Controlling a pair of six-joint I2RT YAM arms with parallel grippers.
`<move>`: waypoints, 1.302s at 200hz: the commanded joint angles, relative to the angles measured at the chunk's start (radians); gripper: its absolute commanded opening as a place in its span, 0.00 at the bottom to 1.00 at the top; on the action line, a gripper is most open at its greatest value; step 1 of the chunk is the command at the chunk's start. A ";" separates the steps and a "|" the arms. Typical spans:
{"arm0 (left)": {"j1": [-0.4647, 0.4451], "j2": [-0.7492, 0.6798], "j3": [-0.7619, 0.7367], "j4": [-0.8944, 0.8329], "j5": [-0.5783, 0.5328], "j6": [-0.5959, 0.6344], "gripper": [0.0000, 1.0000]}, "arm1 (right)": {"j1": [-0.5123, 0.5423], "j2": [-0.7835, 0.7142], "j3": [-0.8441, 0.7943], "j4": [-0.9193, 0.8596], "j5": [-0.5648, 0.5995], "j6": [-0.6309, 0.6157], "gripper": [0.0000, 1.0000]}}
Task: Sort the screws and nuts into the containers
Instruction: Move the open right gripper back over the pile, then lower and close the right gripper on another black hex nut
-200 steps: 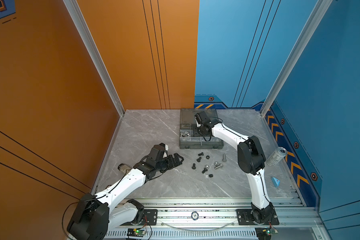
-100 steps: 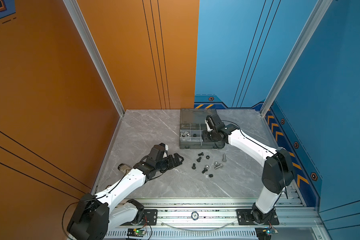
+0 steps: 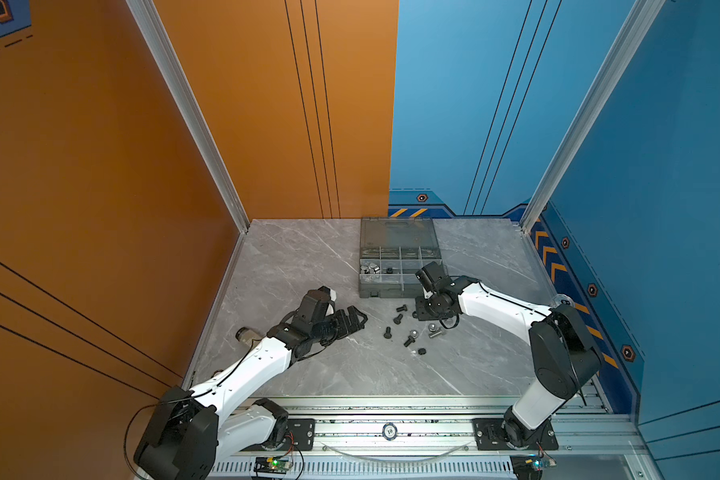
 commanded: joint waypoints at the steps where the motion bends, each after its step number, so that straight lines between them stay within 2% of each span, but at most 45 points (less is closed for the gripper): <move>1: -0.009 -0.008 -0.017 0.008 0.018 -0.009 0.98 | 0.011 -0.010 -0.013 0.036 0.002 0.024 0.44; 196: -0.016 0.029 -0.006 0.028 0.026 -0.004 0.98 | 0.034 0.195 0.091 0.056 0.000 0.020 0.41; 260: -0.017 0.029 -0.008 0.030 0.025 -0.006 0.98 | 0.037 0.208 0.080 0.058 0.013 0.012 0.39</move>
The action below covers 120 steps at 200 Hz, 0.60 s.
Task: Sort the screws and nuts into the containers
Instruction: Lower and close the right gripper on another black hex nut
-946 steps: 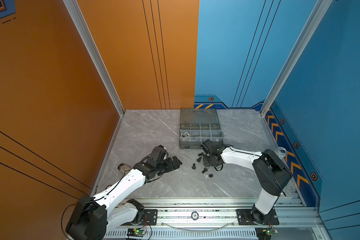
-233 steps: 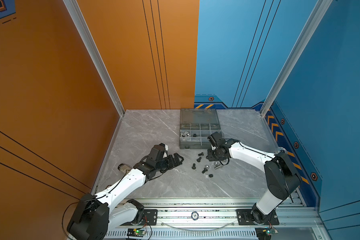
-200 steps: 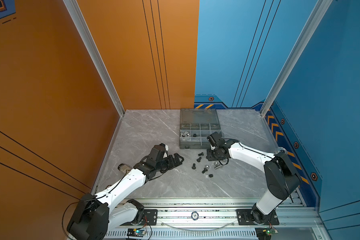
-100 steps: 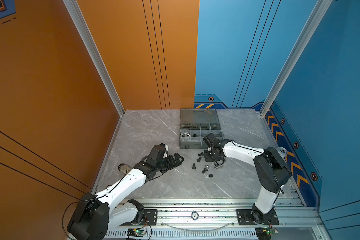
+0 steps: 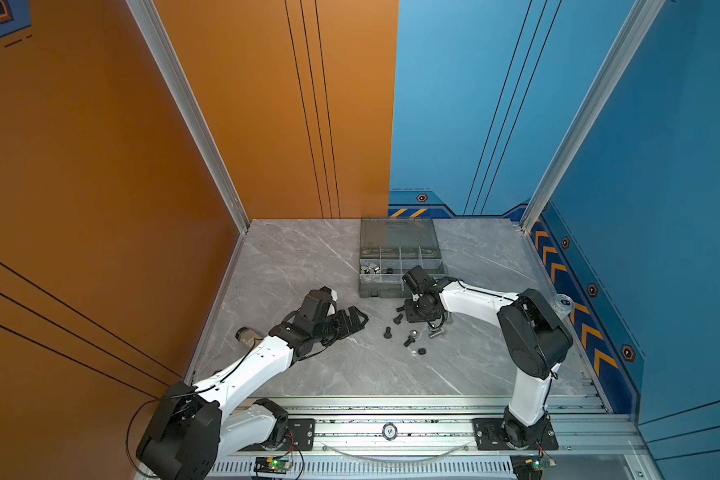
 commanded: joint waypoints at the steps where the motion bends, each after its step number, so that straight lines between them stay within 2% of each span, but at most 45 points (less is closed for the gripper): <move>1: -0.010 0.005 -0.007 0.013 0.024 -0.002 0.98 | 0.006 0.024 0.004 -0.005 0.013 -0.007 0.39; 35: -0.014 0.004 -0.009 0.018 0.024 -0.007 0.98 | 0.007 0.043 0.004 -0.007 0.020 -0.010 0.34; 120: -0.015 0.004 -0.007 0.017 0.024 -0.005 0.98 | 0.007 0.091 0.014 -0.015 0.037 -0.015 0.33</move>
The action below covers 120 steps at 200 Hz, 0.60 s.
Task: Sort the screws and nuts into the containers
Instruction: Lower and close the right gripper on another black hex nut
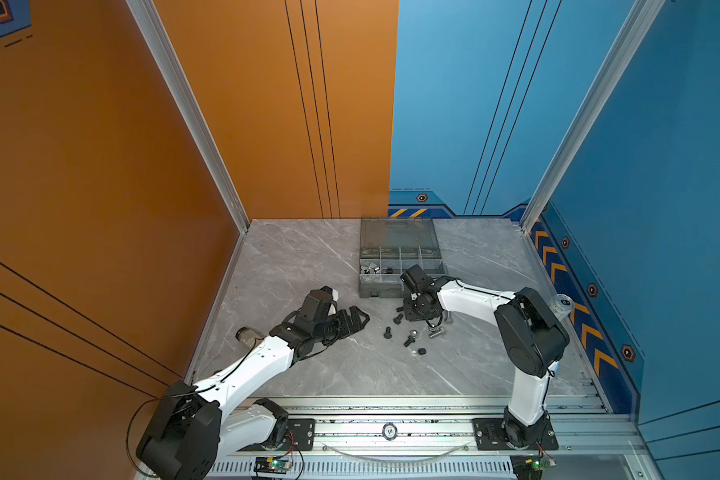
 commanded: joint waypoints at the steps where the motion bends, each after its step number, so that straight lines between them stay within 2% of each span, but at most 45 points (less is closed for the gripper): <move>1: -0.005 0.003 -0.007 0.005 0.024 -0.005 0.98 | 0.003 0.065 -0.010 -0.019 0.009 -0.012 0.33; 51: -0.006 0.004 -0.004 0.004 0.024 -0.005 0.98 | 0.004 0.069 -0.010 -0.025 0.012 -0.012 0.28; 81: -0.006 0.004 -0.007 0.003 0.023 -0.005 0.98 | 0.002 0.061 -0.011 -0.035 0.016 -0.015 0.13; 120: -0.006 0.003 -0.010 0.007 0.024 -0.004 0.98 | 0.001 0.008 -0.015 -0.040 0.008 -0.029 0.02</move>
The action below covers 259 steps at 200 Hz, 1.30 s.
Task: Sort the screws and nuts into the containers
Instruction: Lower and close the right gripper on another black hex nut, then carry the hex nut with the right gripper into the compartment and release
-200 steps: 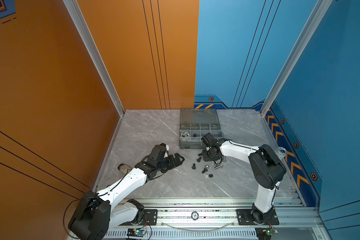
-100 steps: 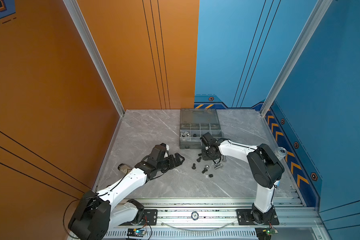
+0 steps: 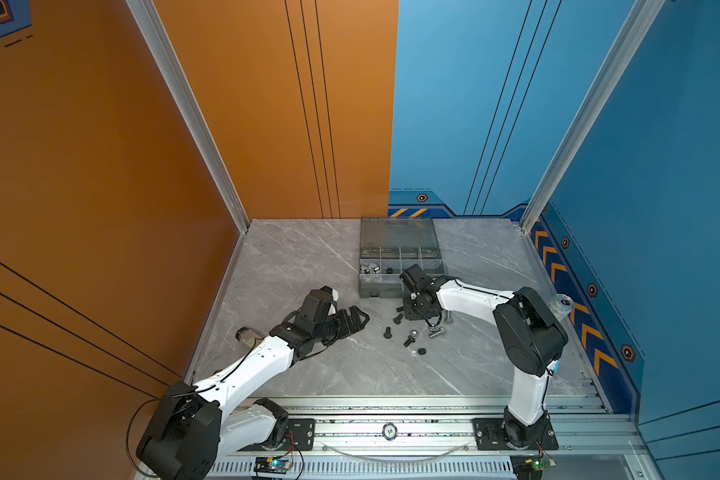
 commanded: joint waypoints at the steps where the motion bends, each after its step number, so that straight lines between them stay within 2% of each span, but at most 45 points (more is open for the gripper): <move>1: -0.005 0.003 -0.010 0.007 0.024 -0.004 0.98 | 0.000 0.000 -0.022 -0.040 -0.005 -0.021 0.02; 52: -0.005 -0.005 -0.015 0.012 0.025 -0.009 0.98 | -0.002 -0.130 -0.018 0.020 -0.039 -0.104 0.00; 88: -0.005 -0.006 -0.016 0.014 0.025 -0.010 0.98 | -0.007 -0.157 0.074 0.019 -0.049 -0.161 0.00; 142: -0.005 -0.011 -0.021 0.014 0.024 -0.009 0.98 | -0.040 -0.013 0.316 0.006 -0.041 -0.189 0.00; 178: -0.006 -0.011 -0.017 0.011 0.024 -0.010 0.98 | -0.066 0.091 0.438 0.036 -0.030 -0.161 0.00; 259: -0.004 -0.016 -0.014 0.009 0.021 -0.009 0.98 | -0.079 0.274 0.560 0.069 -0.054 -0.117 0.00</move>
